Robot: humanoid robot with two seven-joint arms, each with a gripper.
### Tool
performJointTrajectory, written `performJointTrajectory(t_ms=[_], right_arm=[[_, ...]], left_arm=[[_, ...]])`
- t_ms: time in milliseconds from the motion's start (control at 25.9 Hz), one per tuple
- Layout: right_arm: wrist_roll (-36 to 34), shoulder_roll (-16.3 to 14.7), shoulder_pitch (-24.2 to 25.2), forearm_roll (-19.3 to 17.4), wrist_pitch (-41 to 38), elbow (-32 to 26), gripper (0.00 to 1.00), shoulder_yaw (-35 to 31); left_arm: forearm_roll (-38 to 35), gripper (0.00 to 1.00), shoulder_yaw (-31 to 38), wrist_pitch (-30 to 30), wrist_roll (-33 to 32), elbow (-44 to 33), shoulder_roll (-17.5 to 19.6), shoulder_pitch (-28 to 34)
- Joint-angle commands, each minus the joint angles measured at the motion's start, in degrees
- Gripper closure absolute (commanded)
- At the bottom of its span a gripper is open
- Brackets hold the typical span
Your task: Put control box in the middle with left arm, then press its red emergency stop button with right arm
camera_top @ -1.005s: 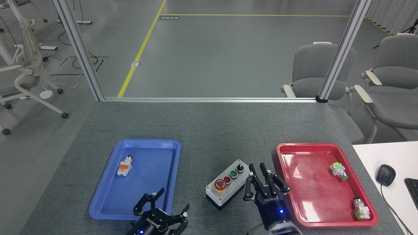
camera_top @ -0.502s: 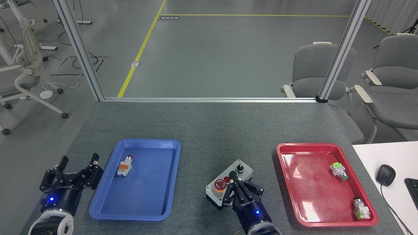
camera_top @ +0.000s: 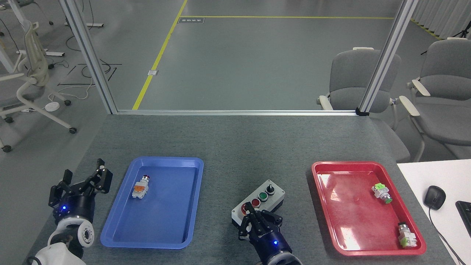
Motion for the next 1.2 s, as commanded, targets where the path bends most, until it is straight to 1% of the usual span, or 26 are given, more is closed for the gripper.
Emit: performJointTrajectory(t_ms=[0, 155, 386, 425, 502, 580, 618, 657, 773, 889, 1005, 1159], right_arm=[[1.57, -0.23, 0.03, 0.27, -0.08, 1.32, 1.0, 0.03], [0.17, -0.05, -0.23, 0.19, 0.97, 0.44, 1.0, -0.06], [-4.23, -0.05, -0.23, -0.43, 3.7, -2.11, 1.0, -0.67], [-4.75, 0.04, -0.23, -0.78, 4.58, -3.07, 0.91, -0.94], [-4.93, 0.21, -0.23, -2.45, 6.77, -4.48, 0.54, -1.55], [-4.93, 0.21, -0.23, -3.95, 8.97, -5.62, 0.29, -1.99], [-5.02, 0.13, -0.14, -4.03, 9.58, -6.24, 0.14, -2.43], [-5.1, 0.04, 0.03, -4.03, 9.85, -7.03, 0.04, -3.13], [-5.19, -0.58, 0.82, -4.12, 9.59, -9.49, 0.02, -5.33], [-5.81, -1.9, 1.0, -4.12, 9.41, -9.58, 0.02, -7.18], [-5.9, -2.6, 1.53, -4.21, 9.32, -10.37, 0.02, -9.9], [-5.98, -3.83, 2.58, -4.21, 9.32, -11.95, 0.02, -12.71]], left_arm=[[-0.34, 0.01, -0.25, -0.26, 0.22, -1.08, -2.76, 0.11], [-0.43, 0.01, -2.45, -0.35, 0.22, -1.79, -2.76, 0.11], [-0.61, 0.01, -2.71, -0.44, 0.22, -2.49, -2.5, 0.37], [-0.61, 0.01, -2.71, -0.35, 0.22, -2.67, -2.5, 0.63], [-0.61, 0.01, -2.71, -0.44, 0.22, -2.67, -2.32, 1.86], [-1.4, 0.01, -2.71, -0.35, 0.22, -2.67, -2.41, 2.48], [-2.1, 0.01, -2.71, -0.35, 0.22, -2.67, -2.58, 3.1], [-2.72, 0.01, -2.71, -0.35, 0.3, -2.67, -2.94, 3.62], [-3.07, 0.01, -5.26, 0.26, 0.48, -2.05, -4.43, 4.24], [-3.6, 0.01, -6.58, 0.53, 1.71, -1.96, -6.63, 6.0], [-5.27, 0.01, -6.66, 0.44, 1.27, -1.87, -6.54, 6.0], [-5.27, 0.01, -6.66, 0.18, 1.18, -2.05, -6.54, 6.17]])
